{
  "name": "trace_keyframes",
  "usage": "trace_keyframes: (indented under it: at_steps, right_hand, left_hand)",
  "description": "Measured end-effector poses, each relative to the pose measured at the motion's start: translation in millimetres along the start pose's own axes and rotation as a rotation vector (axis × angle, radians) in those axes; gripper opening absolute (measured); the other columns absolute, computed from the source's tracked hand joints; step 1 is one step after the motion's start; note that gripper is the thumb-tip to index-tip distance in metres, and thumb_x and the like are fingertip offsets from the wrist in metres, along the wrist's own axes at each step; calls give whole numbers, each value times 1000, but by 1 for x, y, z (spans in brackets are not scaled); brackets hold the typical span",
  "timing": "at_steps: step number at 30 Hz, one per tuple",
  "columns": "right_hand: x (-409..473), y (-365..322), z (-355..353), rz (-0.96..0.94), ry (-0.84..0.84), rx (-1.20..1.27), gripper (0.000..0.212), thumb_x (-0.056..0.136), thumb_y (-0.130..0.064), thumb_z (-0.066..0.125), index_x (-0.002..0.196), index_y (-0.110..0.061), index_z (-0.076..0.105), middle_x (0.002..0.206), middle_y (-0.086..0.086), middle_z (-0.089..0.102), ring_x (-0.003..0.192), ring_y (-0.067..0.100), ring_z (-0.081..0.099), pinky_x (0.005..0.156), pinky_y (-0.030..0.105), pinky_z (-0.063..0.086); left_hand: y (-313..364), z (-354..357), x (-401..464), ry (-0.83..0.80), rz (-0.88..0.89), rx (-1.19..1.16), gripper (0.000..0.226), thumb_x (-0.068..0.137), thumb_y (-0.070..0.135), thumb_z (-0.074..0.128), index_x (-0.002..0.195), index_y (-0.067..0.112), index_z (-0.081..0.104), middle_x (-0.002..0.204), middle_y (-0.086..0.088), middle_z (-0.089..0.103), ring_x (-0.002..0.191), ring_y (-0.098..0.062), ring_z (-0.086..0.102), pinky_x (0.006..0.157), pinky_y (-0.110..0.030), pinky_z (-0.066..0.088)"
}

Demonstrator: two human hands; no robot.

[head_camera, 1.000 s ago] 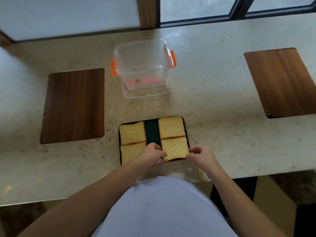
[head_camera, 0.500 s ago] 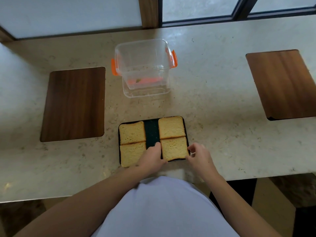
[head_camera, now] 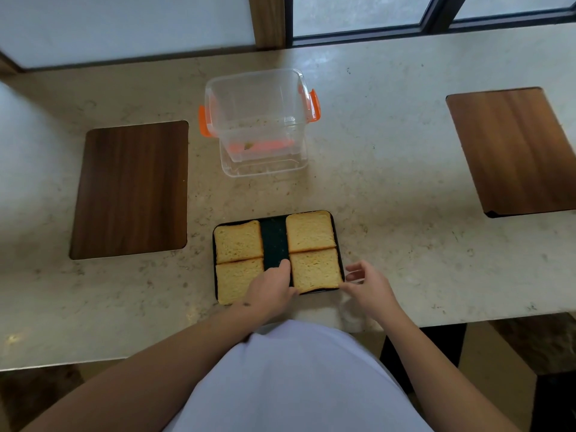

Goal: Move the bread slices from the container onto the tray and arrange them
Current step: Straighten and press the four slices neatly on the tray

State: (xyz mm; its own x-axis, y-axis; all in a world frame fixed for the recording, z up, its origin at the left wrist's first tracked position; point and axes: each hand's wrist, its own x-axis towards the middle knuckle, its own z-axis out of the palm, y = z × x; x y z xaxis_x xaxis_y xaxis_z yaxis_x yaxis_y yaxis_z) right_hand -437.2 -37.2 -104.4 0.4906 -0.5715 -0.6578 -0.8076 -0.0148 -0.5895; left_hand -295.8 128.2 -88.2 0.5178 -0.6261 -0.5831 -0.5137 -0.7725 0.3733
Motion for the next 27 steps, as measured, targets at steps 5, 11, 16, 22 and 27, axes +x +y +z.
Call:
trace_keyframes:
  at_steps: [5, 11, 16, 22, 27]
  right_hand:
    - [4, -1, 0, 12, -11, 30, 30, 86, -14, 77, 112, -19, 62, 100, -4, 67, 87, 10, 64, 63, 23, 49]
    - [7, 1, 2, 35, -7, 34, 29, 86, -14, 77, 110, -20, 63, 97, -6, 66, 85, 8, 63, 59, 22, 46]
    - [11, 1, 8, 50, -9, 5, 30, 87, -10, 75, 113, -16, 62, 94, -7, 63, 81, 5, 60, 55, 19, 43]
    - [7, -10, 3, 22, -4, -156, 37, 88, -16, 74, 122, -16, 59, 112, 0, 63, 94, 15, 61, 73, 26, 48]
    - [2, -51, 7, -257, 138, -330, 39, 89, -23, 70, 126, -20, 56, 115, -4, 55, 85, 8, 60, 70, 25, 51]
  left_hand:
    - [2, -4, 0, -11, 6, -1, 26, 95, 25, 65, 103, 13, 44, 82, -7, 63, 71, -23, 60, 58, -38, 48]
    - [2, -4, -2, -6, 20, 18, 25, 96, 25, 63, 106, 13, 44, 83, -7, 63, 71, -22, 60, 57, -37, 48]
    - [2, -3, -2, -4, 19, 37, 24, 96, 27, 63, 105, 14, 45, 85, -6, 63, 72, -22, 61, 56, -35, 47]
    - [-4, 0, -4, -11, 45, -50, 30, 95, 26, 62, 118, 14, 46, 86, -4, 65, 72, -18, 62, 62, -39, 56]
    - [-18, -9, -7, 73, 41, -283, 55, 94, 28, 63, 140, 28, 33, 88, 9, 58, 72, -7, 59, 61, -31, 55]
